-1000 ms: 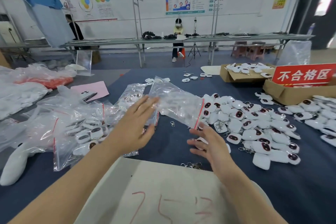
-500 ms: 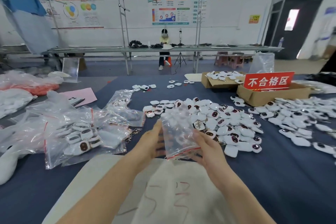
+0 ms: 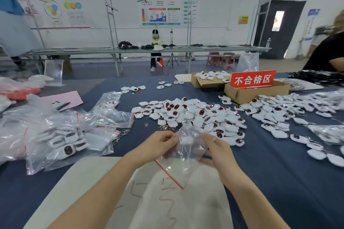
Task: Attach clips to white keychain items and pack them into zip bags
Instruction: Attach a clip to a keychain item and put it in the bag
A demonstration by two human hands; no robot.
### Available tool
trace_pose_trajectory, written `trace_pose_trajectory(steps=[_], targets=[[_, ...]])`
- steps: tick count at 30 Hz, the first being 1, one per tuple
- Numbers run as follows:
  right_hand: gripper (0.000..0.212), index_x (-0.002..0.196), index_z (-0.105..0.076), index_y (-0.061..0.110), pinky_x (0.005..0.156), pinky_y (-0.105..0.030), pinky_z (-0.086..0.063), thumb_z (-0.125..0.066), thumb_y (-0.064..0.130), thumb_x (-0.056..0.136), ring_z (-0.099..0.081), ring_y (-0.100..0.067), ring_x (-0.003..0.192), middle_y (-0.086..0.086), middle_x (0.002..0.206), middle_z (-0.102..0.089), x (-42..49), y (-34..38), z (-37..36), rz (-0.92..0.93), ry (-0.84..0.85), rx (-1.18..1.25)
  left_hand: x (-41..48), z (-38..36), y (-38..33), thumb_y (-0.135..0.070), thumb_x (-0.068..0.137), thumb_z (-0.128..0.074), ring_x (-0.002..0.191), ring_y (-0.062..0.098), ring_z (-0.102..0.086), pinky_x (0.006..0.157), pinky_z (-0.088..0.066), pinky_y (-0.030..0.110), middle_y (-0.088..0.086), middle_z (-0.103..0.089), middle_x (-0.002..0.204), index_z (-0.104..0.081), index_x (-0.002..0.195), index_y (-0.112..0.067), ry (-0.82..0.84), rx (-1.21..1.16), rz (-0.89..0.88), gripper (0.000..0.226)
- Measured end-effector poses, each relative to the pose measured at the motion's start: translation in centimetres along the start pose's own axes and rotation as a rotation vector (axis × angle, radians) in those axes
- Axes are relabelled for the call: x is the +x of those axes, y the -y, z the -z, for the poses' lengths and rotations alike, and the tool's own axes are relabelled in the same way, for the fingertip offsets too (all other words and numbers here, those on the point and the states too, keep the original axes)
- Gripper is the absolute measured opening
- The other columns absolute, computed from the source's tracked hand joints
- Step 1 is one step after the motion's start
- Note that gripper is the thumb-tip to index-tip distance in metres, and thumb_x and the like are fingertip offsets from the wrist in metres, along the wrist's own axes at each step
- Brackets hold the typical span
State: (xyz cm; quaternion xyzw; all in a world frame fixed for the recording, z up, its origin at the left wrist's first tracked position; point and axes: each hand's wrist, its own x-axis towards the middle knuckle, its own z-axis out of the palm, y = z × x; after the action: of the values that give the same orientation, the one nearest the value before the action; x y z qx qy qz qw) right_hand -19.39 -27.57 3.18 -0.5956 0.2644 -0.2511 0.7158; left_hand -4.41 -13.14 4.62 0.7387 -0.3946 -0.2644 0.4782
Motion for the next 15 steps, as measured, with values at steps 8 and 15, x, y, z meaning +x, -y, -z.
trace_pose_trajectory(steps=[8, 15], targets=[[0.017, 0.110, -0.069, 0.018, 0.062, -0.029, -0.059, -0.056, 0.024, 0.101, -0.075, -0.016, 0.073, -0.003, 0.093, -0.079, 0.1, -2.2, 1.2, -0.099, -0.223, 0.367, -2.9, -4.7, 2.1, -0.046, 0.103, -0.047, 0.072, 0.017, -0.056, 0.067, -0.043, 0.029, -0.001, -0.060, 0.077, -0.057, 0.082, -0.008, -0.598, -0.021, 0.083, 0.044], [0.019, 0.117, -0.065, 0.018, 0.067, -0.028, -0.059, -0.058, 0.024, 0.101, -0.077, -0.016, 0.079, -0.007, 0.109, -0.074, -1.0, -2.6, 0.9, -0.065, -0.333, 0.636, -4.4, -7.9, 1.8, -0.046, 0.095, -0.064, 0.058, 0.012, -0.054, 0.057, -0.046, 0.025, -0.002, -0.061, 0.073, -0.063, 0.089, -0.017, -0.521, -0.272, 0.160, 0.030]])
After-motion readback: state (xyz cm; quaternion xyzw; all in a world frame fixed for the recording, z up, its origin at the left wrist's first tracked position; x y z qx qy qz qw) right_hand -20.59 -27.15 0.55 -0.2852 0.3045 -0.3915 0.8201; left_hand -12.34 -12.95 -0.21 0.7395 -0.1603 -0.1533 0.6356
